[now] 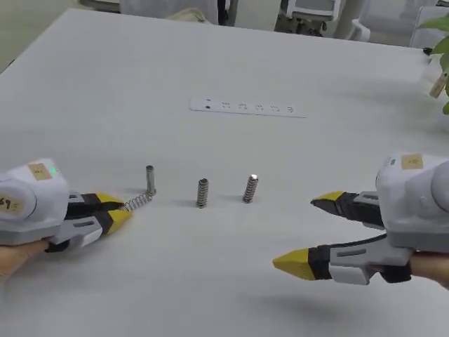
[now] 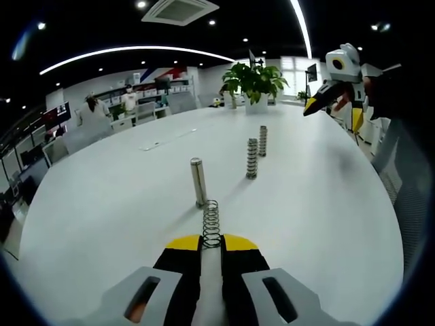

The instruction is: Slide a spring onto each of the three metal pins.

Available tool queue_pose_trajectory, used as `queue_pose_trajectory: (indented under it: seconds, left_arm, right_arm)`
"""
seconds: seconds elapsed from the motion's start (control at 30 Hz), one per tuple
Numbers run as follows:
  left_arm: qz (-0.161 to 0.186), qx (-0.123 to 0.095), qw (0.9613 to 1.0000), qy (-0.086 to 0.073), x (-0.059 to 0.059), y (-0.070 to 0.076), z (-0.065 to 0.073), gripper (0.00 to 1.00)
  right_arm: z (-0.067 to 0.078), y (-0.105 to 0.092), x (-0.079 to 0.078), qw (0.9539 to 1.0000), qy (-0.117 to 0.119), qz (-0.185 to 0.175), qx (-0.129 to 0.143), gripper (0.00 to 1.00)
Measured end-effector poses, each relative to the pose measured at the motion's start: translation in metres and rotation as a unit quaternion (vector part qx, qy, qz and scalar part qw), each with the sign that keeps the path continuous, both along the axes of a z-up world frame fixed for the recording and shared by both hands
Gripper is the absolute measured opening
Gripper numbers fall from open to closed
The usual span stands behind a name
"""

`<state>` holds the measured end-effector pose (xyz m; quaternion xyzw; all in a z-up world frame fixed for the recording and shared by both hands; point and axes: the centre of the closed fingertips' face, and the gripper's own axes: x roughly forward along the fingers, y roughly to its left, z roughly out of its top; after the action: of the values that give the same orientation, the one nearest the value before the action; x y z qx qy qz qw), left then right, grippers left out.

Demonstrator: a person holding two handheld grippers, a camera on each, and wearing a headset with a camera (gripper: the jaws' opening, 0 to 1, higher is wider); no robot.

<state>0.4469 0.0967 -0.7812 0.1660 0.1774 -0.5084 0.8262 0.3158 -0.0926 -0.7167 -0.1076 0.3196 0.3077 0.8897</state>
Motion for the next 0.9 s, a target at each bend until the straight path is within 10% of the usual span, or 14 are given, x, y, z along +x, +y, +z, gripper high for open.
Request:
queue_pose_trajectory:
  seconds: [0.9]
  left_arm:
    - [-0.012,-0.013,0.9998,-0.006,-0.035,0.007,0.025,0.02]
  right_arm:
    - [0.017,0.016,0.003,0.9995,-0.021,0.022,0.007,0.69]
